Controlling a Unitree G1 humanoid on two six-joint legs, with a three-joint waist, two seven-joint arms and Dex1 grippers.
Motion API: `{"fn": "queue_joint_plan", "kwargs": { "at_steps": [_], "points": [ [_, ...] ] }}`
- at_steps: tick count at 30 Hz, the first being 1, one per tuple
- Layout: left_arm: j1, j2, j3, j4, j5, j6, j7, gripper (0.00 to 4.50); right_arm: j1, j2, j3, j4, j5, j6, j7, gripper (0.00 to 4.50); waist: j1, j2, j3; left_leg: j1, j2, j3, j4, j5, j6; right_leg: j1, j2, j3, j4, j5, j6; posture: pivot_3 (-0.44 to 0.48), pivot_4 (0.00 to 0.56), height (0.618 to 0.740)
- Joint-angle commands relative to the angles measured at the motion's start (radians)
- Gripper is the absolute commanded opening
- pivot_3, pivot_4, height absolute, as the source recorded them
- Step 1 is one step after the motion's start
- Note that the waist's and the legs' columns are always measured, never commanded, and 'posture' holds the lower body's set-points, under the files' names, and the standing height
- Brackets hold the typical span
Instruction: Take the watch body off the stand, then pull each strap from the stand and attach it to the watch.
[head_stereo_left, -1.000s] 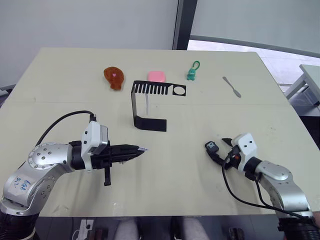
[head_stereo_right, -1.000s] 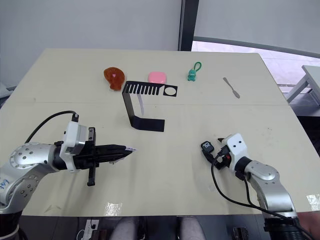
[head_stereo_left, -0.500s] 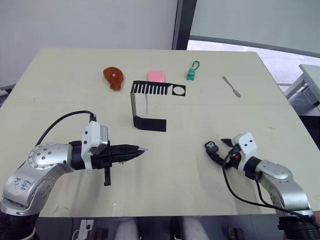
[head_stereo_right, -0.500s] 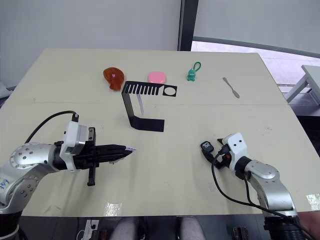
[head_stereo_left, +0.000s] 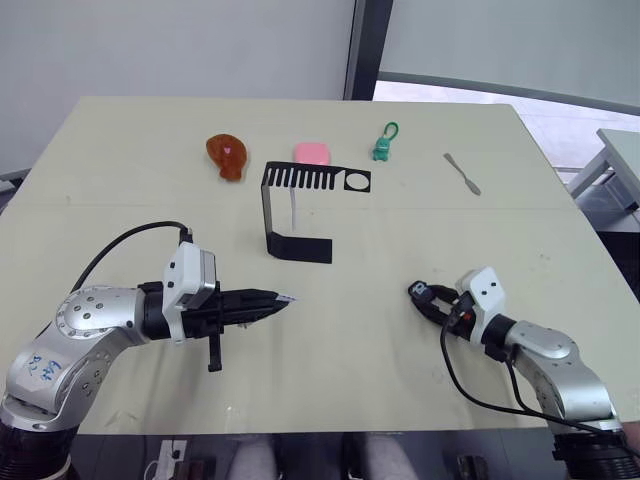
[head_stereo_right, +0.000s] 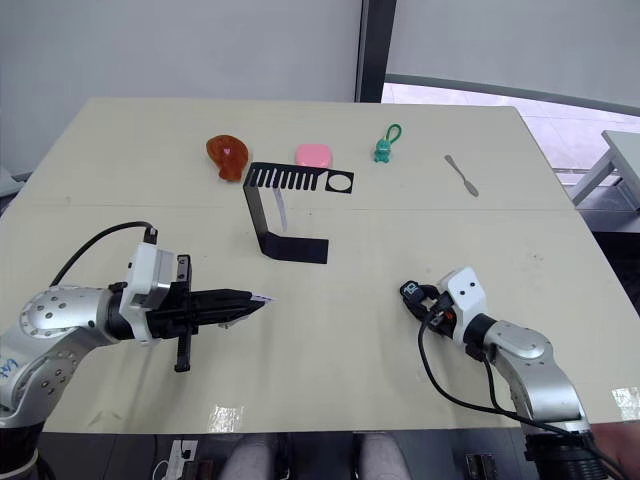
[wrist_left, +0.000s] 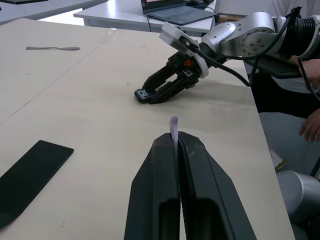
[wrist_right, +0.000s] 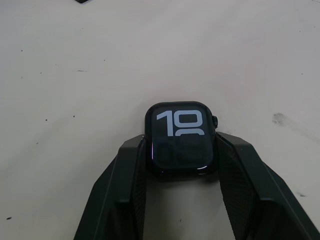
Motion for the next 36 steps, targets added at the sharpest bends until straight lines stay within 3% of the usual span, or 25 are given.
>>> {"fn": "queue_joint_plan", "kwargs": {
  "at_steps": [1,9,13,18,26,31,36],
  "points": [
    [0.002,-0.001,0.012,-0.027,-0.012,-0.005,-0.001,0.0,0.02,-0.007,0.019,0.059,-0.024,0.018,0.013,1.51,0.0,0.0,0.0,0.0,0.0,0.0,0.0,0.0,0.0,0.0,0.0,0.0,0.0,0.0,0.0,0.0,0.15,0.74],
    [-0.009,-0.002,0.021,-0.019,0.008,-0.033,-0.003,0.0,-0.019,-0.031,-0.018,0.013,0.056,0.036,0.091,1.51,0.001,0.001,0.001,0.0,0.0,0.0,0.0,0.0,0.0,-0.001,0.0,0.0,0.0,0.0,0.0,0.0,0.15,0.74],
    [-0.031,0.01,0.043,0.009,0.052,-0.101,-0.021,0.0,-0.062,-0.084,-0.046,-0.084,0.222,0.242,0.171,1.51,0.002,0.004,0.002,-0.002,0.0,0.001,0.0,0.0,0.0,-0.003,0.0,0.001,0.0,0.0,0.0,0.0,0.15,0.74],
    [-0.04,0.092,0.042,0.055,0.164,-0.228,-0.114,0.0,-0.13,-0.157,-0.054,-0.185,0.506,0.583,0.264,1.51,0.001,0.007,0.004,-0.005,0.0,0.003,0.0,-0.001,0.001,-0.007,0.0,0.002,0.001,0.0,0.0,0.0,0.15,0.74],
    [-0.134,0.102,-0.015,0.062,0.215,-0.298,-0.151,0.0,-0.303,0.01,-0.105,-0.12,0.877,1.02,0.014,1.51,0.002,0.007,0.004,-0.006,0.0,0.003,0.0,-0.002,0.003,-0.008,-0.001,0.002,0.001,0.0,0.0,0.0,0.15,0.74],
    [-0.175,0.09,-0.074,0.061,0.246,-0.328,-0.172,0.0,-0.386,0.135,-0.159,-0.012,1.006,1.139,-0.175,1.51,0.001,0.007,0.005,-0.008,0.0,0.003,0.001,-0.001,0.002,-0.01,-0.001,0.002,0.002,0.0,0.0,0.0,0.15,0.74],
    [-0.215,0.081,-0.108,0.072,0.267,-0.331,-0.17,0.0,-0.421,0.161,-0.155,0.021,1.031,1.18,-0.236,1.51,0.001,0.007,0.005,-0.008,0.0,0.004,0.001,-0.001,0.002,-0.01,0.0,0.002,0.002,0.0,0.0,0.0,0.15,0.74]
  ]
}}
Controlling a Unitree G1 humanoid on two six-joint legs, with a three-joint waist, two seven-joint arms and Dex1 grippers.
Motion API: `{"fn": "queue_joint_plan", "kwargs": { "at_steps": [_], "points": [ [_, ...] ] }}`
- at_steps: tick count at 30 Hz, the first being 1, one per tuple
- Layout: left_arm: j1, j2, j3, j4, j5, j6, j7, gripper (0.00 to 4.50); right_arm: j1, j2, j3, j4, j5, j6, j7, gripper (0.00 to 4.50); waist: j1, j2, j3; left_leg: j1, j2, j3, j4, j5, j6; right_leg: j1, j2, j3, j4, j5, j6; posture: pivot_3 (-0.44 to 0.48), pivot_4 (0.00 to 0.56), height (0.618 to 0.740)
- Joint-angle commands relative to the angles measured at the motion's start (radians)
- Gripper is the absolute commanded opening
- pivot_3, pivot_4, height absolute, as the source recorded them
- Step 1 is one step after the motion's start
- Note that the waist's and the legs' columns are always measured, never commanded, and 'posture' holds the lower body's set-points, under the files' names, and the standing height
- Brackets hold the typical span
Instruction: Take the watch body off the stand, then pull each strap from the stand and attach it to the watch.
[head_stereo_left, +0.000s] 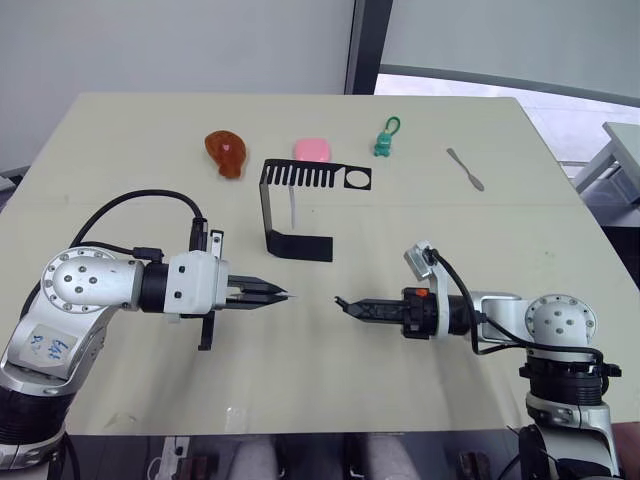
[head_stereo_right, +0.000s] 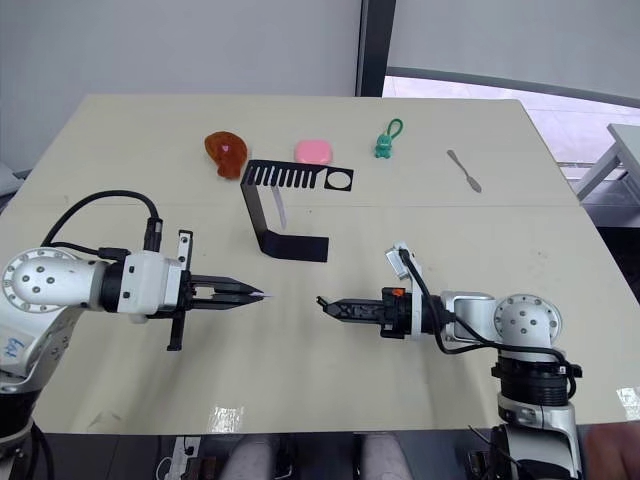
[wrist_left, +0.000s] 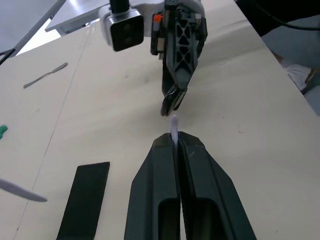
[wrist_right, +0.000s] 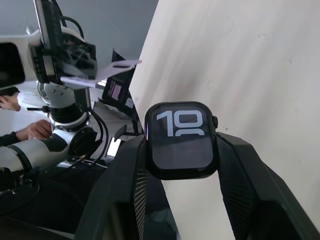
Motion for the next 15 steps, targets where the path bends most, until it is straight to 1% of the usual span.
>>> {"fn": "queue_joint_plan", "kwargs": {
  "at_steps": [1,7,15],
  "points": [
    [-0.039,-0.004,-0.013,-0.007,0.01,-0.007,-0.005,0.0,-0.02,0.005,-0.011,0.004,0.041,0.029,-0.032,1.51,0.0,0.0,0.0,0.0,0.0,0.0,0.0,0.0,0.0,0.0,0.0,0.0,0.0,0.0,0.0,0.0,0.15,0.74],
    [-0.059,-0.003,-0.043,-0.011,0.008,0.013,-0.017,0.0,-0.035,0.034,-0.003,0.032,0.051,0.048,-0.057,1.51,-0.003,0.0,0.0,0.0,0.0,0.0,0.0,0.0,0.0,0.0,0.0,0.0,0.0,0.0,0.0,0.0,0.15,0.74],
    [-0.095,-0.026,-0.105,0.016,0.083,0.014,0.003,0.0,-0.049,0.061,-0.004,0.051,0.048,0.051,-0.074,1.51,0.0,0.0,0.0,0.0,0.0,0.0,0.0,0.0,0.0,0.0,0.0,0.0,0.0,0.0,0.0,0.0,0.15,0.74]
  ]
}}
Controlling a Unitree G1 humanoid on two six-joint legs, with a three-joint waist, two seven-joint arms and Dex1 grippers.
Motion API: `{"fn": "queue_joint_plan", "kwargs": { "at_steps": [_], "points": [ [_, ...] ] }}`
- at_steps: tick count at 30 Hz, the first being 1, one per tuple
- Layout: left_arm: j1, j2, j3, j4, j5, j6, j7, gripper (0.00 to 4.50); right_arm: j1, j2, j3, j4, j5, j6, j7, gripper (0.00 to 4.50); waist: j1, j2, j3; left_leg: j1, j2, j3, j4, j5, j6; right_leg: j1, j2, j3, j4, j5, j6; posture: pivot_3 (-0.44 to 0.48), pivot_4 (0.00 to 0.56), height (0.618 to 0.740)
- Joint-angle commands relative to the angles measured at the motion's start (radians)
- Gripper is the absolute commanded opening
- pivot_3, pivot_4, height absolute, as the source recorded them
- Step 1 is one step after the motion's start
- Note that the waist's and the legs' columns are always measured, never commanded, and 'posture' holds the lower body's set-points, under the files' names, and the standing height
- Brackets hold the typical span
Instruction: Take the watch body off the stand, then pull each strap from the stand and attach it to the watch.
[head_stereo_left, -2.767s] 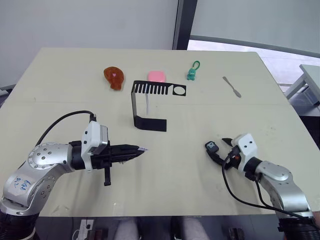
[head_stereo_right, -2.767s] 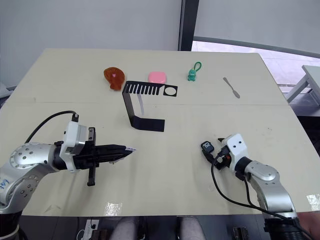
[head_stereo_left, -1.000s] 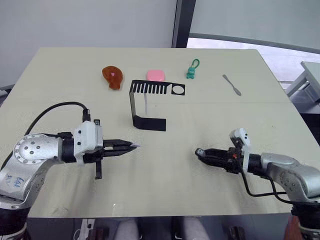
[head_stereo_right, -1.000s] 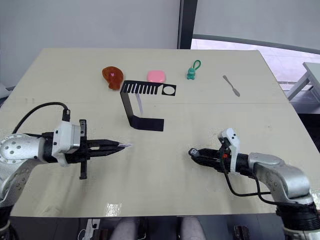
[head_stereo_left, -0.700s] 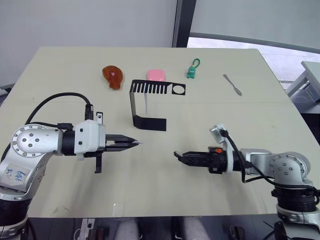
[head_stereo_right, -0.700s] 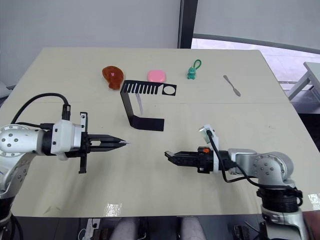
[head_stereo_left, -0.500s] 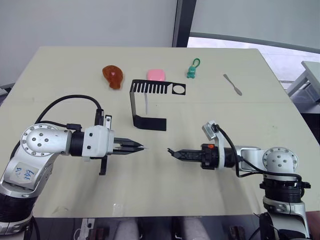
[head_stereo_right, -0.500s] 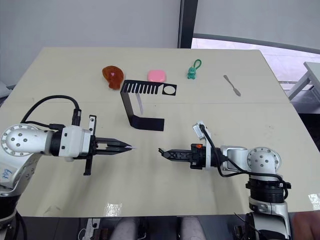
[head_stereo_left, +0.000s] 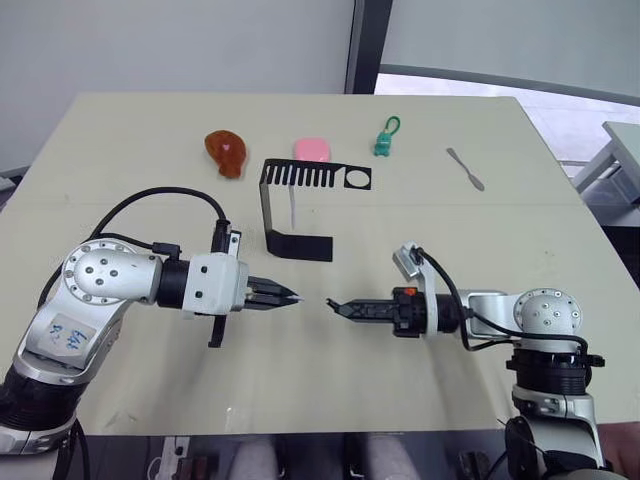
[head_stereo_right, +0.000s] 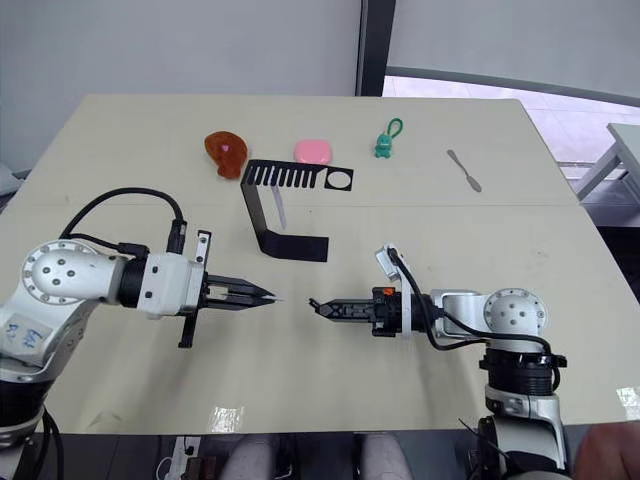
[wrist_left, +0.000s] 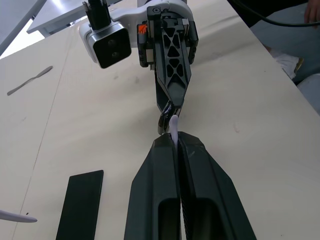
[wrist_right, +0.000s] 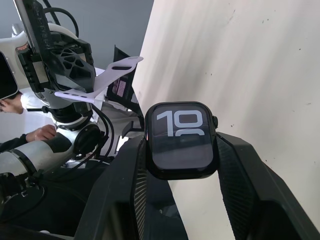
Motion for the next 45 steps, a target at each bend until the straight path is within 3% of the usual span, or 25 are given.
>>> {"fn": "queue_joint_plan", "kwargs": {
  "at_steps": [1,19,45],
  "points": [
    [-0.017,-0.01,-0.023,0.004,0.036,-0.003,0.012,0.0,-0.011,0.011,-0.008,-0.014,0.028,0.004,-0.009,1.51,-0.001,0.0,0.0,0.0,0.0,0.0,0.0,0.0,0.0,0.0,0.0,0.0,0.0,0.0,0.0,0.0,0.15,0.74],
    [-0.046,-0.079,-0.061,0.043,0.096,-0.019,0.021,0.0,-0.009,0.012,-0.003,-0.023,0.006,-0.019,0.005,1.51,-0.001,0.0,0.0,0.0,0.0,0.0,0.0,0.0,0.0,0.0,0.0,0.0,0.0,0.0,0.0,0.0,0.15,0.74],
    [-0.032,-0.096,-0.083,0.043,0.131,-0.024,0.029,0.0,0.022,0.008,0.017,-0.064,0.01,-0.04,0.014,1.51,-0.001,0.0,0.0,0.0,0.0,0.0,0.0,0.0,0.0,0.0,0.0,0.0,0.0,0.0,0.0,0.0,0.15,0.74]
  ]
}}
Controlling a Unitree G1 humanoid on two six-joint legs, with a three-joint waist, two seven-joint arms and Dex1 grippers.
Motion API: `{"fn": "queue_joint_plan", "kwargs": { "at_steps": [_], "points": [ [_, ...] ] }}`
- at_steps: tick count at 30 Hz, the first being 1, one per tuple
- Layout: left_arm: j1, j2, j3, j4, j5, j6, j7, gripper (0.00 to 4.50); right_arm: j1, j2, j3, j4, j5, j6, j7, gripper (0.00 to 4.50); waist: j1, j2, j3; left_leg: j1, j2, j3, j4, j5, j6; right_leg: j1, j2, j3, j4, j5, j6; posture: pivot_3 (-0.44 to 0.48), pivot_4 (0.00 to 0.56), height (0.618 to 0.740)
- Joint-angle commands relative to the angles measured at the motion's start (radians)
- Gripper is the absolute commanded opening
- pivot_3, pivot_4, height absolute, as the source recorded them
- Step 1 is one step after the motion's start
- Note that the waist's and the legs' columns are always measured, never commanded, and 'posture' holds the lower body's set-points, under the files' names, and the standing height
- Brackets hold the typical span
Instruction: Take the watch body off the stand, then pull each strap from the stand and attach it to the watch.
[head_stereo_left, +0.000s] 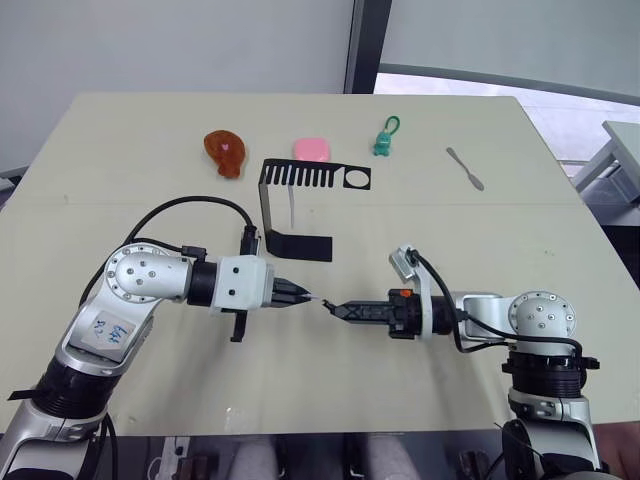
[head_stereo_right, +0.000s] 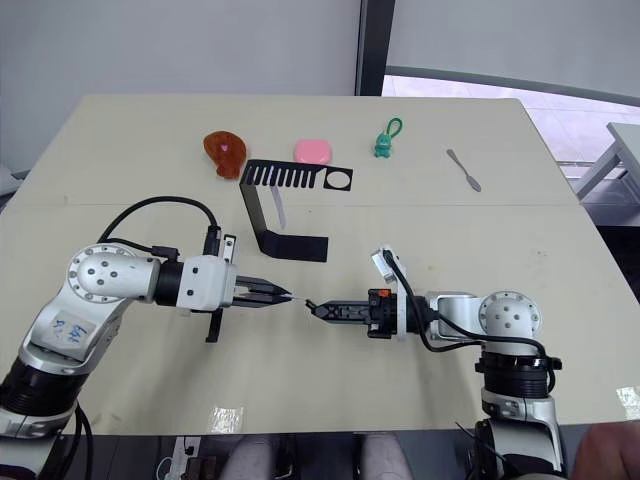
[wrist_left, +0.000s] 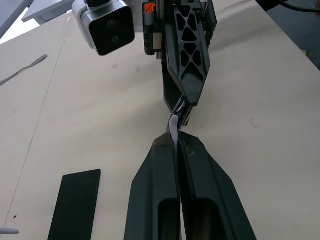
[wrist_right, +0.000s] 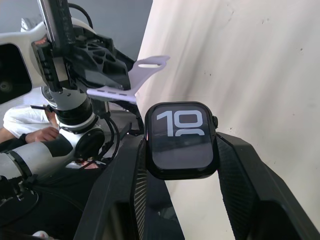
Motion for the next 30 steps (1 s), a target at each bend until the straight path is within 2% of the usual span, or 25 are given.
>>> {"fn": "queue_joint_plan", "kwargs": {
  "at_steps": [1,30],
  "points": [
    [0.001,-0.006,0.005,-0.017,0.005,-0.014,0.009,0.0,0.001,-0.005,-0.007,-0.041,0.018,-0.017,0.018,1.51,0.0,0.0,0.0,0.0,0.0,0.0,0.0,0.0,0.0,0.0,0.0,0.0,0.0,0.0,0.0,0.0,0.15,0.74],
    [0.01,-0.021,-0.008,-0.012,0.02,-0.015,0.002,0.0,0.002,-0.002,0.0,-0.04,0.014,-0.037,0.005,1.51,0.0,0.0,0.0,0.0,0.0,0.0,0.0,0.0,0.0,0.0,0.0,0.0,0.0,0.0,0.0,0.0,0.15,0.74]
  ]
}}
